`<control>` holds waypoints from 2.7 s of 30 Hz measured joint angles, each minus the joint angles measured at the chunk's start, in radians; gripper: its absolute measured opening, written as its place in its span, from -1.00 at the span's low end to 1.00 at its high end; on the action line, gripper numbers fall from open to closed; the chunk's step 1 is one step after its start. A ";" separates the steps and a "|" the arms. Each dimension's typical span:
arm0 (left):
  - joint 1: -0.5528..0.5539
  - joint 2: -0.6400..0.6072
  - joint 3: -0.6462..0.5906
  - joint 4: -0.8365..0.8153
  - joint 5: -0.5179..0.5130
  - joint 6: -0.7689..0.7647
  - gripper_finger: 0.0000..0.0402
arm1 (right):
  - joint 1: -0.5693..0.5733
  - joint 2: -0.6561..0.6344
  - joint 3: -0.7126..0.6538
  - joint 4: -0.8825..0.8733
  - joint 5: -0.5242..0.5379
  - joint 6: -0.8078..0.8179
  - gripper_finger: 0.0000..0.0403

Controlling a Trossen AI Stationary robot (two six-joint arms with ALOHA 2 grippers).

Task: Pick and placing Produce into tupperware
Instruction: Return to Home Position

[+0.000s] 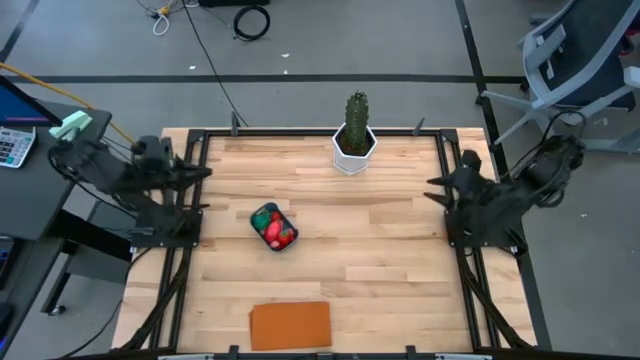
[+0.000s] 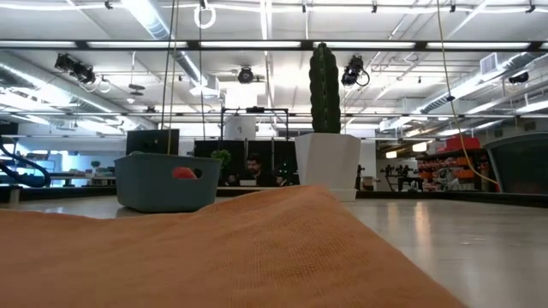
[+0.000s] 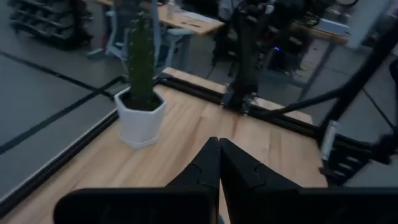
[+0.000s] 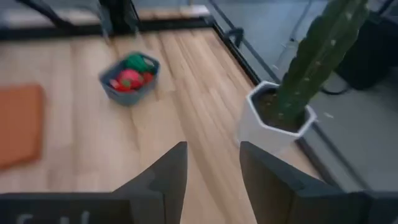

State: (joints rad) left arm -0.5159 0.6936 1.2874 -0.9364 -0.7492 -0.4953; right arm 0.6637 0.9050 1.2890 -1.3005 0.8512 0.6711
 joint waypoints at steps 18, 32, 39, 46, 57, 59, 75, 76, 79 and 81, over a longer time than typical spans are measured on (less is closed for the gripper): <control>0.381 -0.209 -0.591 0.892 0.457 0.336 -0.82 | 0.173 -0.580 -0.563 0.557 0.135 -0.193 -0.23; 0.494 -0.192 -0.964 1.335 0.627 0.256 -0.83 | 0.193 -0.608 -0.903 0.684 0.288 0.016 -0.21; 0.494 -0.190 -1.166 1.630 0.650 0.181 -0.82 | 0.192 -0.608 -1.022 0.918 0.111 -0.058 -0.21; 0.498 -0.188 -1.181 1.619 0.722 0.188 -0.88 | 0.184 -0.608 -1.088 1.367 -0.100 -0.481 -0.21; 0.503 -0.189 -1.181 1.599 0.813 0.165 -0.81 | 0.071 -0.608 -1.279 1.720 -0.304 -0.604 -0.21; 0.502 -0.190 -1.181 1.601 0.823 0.168 -0.81 | 0.042 -0.608 -1.278 1.695 -0.311 -0.601 -0.21; 0.597 -0.190 -1.181 1.570 0.833 0.169 -0.80 | -0.189 -0.684 -1.263 1.635 -0.413 -0.698 -0.21; 0.597 -0.190 -1.181 1.566 0.834 0.166 -0.80 | -0.206 -0.690 -1.254 1.635 -0.414 -0.719 -0.21; 0.597 -0.190 -1.181 1.554 0.834 0.194 -0.82 | -0.264 -0.700 -1.217 1.607 -0.434 -0.751 -0.21; 0.597 -0.190 -1.181 1.530 0.834 0.216 -0.84 | -0.298 -0.699 -1.197 1.540 -0.476 -0.732 -0.21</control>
State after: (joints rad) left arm 0.0814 0.5034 0.1066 0.5937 0.0853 -0.2791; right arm 0.3659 0.2063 0.0920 0.2397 0.3754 -0.0604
